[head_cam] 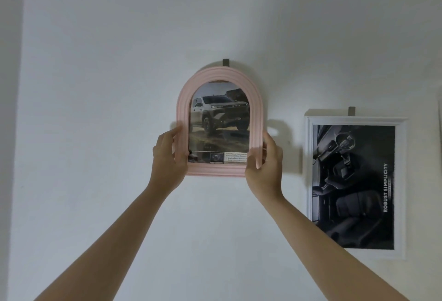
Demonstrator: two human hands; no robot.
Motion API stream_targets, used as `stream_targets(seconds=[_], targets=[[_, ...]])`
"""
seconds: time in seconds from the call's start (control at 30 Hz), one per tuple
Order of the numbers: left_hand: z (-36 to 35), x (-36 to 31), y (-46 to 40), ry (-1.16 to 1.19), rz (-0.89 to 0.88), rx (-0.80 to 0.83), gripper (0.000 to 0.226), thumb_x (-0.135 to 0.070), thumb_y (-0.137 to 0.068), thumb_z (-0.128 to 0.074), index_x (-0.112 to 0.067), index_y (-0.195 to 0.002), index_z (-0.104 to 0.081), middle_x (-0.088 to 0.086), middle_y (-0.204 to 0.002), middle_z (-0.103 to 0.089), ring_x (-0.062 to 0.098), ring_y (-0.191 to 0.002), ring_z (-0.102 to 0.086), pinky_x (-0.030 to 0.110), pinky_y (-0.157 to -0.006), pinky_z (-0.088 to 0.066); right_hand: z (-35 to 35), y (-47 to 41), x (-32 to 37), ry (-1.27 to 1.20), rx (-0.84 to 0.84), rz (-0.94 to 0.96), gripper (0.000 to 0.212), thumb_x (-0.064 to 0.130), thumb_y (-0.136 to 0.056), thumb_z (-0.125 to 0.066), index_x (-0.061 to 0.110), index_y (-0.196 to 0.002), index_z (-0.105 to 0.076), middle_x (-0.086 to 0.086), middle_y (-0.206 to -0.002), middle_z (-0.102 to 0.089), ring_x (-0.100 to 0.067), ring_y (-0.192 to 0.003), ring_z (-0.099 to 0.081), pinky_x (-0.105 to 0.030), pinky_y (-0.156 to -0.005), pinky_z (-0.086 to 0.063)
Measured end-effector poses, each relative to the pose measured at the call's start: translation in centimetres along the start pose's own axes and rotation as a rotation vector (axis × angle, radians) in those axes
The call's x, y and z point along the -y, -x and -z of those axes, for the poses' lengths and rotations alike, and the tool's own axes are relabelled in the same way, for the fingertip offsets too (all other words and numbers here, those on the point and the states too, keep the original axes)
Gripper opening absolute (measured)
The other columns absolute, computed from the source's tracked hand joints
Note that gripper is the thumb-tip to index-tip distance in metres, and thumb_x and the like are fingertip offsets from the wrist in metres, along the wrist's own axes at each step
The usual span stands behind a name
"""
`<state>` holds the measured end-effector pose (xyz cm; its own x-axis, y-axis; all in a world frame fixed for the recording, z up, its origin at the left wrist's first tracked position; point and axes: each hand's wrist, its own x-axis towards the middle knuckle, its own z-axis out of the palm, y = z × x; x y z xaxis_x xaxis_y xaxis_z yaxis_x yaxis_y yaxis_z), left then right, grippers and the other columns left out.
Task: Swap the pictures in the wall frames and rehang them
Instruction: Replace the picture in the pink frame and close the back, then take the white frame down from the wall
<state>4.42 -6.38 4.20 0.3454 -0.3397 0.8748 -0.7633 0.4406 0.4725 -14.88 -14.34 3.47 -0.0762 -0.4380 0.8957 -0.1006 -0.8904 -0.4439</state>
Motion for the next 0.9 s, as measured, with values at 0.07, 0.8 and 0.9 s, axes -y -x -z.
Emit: stream_targets(seconds=[0.07, 0.8, 0.9], targets=[[-0.1, 0.0, 0.0, -0.015, 0.004, -0.005, 0.056, -0.001, -0.085, -0.053, -0.023, -0.134, -0.040, -0.004, -0.127, -0.042, 0.024, -0.123, -0.042, 0.051, -0.100, -0.044, -0.1, 0.2, 0.0, 0.001, 0.008, -0.002, 0.062, -0.005, -0.083, -0.056, 0.008, -0.141, -0.037, -0.008, -0.098, -0.052, 0.003, -0.102, -0.037, -0.001, -0.095, -0.029], [-15.9, -12.4, 14.5, 0.120, -0.037, 0.228, 0.053, -0.005, -0.082, -0.063, -0.015, -0.131, -0.046, -0.008, -0.121, -0.047, 0.017, -0.117, -0.050, 0.039, -0.101, -0.045, 20.5, 5.9, -6.7, 0.396, -0.197, 0.015, 0.055, -0.008, -0.075, -0.067, 0.001, -0.127, -0.052, -0.017, -0.118, -0.050, -0.031, -0.110, -0.050, -0.024, -0.098, -0.040], [-18.1, -12.6, 15.4, 0.099, 0.036, 0.260, 0.053, -0.008, -0.083, -0.063, -0.018, -0.132, -0.045, -0.013, -0.120, -0.042, 0.016, -0.116, -0.050, 0.038, -0.100, -0.046, 23.9, 5.9, -9.2, 0.462, -0.195, -0.077, 0.061, -0.007, -0.074, -0.068, 0.001, -0.131, -0.049, -0.023, -0.126, -0.048, -0.036, -0.118, -0.044, -0.003, -0.094, -0.025]])
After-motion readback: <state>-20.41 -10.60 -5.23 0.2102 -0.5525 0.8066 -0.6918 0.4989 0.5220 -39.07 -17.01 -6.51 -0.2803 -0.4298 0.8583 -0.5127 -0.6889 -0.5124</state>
